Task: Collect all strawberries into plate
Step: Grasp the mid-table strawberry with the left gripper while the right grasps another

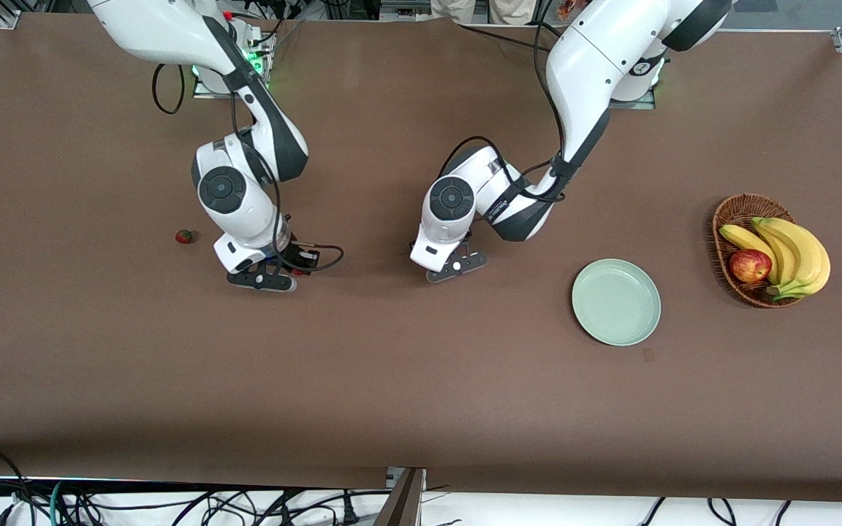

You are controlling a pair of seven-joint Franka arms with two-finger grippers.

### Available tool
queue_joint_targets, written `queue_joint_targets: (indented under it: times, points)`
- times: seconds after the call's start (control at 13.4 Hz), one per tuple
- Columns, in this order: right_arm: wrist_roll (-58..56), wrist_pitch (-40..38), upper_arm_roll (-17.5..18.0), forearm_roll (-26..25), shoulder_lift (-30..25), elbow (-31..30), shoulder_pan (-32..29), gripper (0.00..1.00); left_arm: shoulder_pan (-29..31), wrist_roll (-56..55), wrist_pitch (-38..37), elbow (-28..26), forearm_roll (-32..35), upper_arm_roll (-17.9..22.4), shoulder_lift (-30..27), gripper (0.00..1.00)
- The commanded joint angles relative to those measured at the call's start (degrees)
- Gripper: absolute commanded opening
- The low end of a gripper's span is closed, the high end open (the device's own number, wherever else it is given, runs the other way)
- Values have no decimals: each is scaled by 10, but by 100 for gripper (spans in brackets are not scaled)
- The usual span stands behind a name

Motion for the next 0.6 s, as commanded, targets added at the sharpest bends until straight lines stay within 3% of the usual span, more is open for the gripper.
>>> queue_joint_targets:
  times: [0.0, 0.52]
  points:
    - [35, -4, -1, 7, 19, 31, 19, 33, 4, 22, -6, 18, 16, 1, 6, 0]
    - [181, -4, -2, 7, 77, 116, 105, 31, 90, 178, -123, 18, 6, -11, -78, 0]
